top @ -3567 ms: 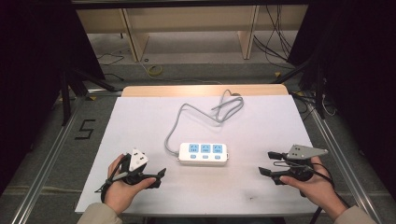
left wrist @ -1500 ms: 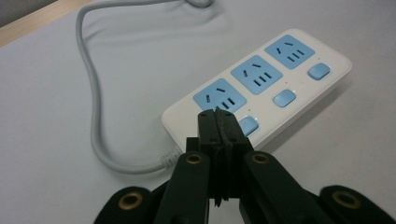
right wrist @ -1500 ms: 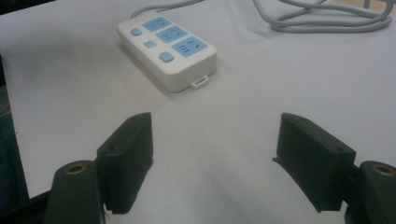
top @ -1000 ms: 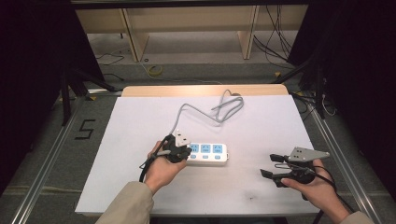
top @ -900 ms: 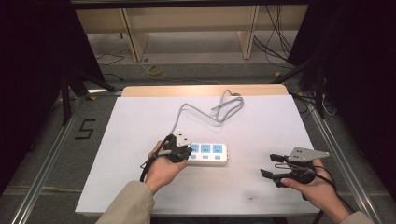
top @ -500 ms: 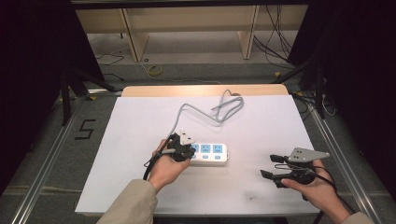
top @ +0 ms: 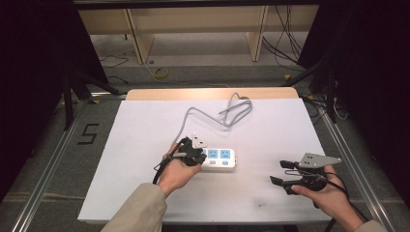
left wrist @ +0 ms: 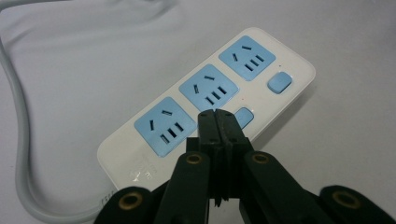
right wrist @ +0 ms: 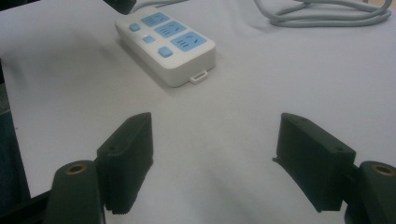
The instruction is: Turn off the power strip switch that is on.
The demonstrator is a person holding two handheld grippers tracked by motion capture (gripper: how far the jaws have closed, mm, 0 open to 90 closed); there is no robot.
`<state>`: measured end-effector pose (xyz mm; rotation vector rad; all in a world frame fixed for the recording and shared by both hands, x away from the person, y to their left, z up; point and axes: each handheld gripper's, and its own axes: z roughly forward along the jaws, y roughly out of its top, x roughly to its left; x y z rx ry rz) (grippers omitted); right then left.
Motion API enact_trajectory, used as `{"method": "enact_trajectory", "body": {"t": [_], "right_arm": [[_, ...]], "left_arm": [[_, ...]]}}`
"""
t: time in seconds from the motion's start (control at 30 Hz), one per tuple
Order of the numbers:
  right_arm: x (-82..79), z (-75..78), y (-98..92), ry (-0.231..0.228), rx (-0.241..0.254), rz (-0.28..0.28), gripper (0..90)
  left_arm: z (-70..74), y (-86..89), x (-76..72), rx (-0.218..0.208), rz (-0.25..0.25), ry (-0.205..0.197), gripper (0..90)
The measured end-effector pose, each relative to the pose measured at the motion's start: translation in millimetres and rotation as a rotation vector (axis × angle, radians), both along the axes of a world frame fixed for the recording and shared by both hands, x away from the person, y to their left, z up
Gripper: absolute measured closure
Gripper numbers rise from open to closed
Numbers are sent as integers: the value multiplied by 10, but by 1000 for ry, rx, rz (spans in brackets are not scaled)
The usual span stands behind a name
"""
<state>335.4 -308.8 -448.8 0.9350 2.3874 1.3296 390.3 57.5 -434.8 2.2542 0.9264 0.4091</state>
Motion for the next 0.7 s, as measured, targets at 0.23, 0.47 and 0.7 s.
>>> {"method": "enact_trajectory", "body": {"t": [0.23,0.47,0.7], "right_arm": [[-4,1,3,-2,1,-3,277],[-9,4,-1,-1,1,-1,277],[-15,19,-12,-12,4,1,279]], "left_arm": [[-5,-106,43,17,-18,17,900],[-25,-233,84,42,-38,30,900],[-39,-309,114,64,-45,47,900]]}}
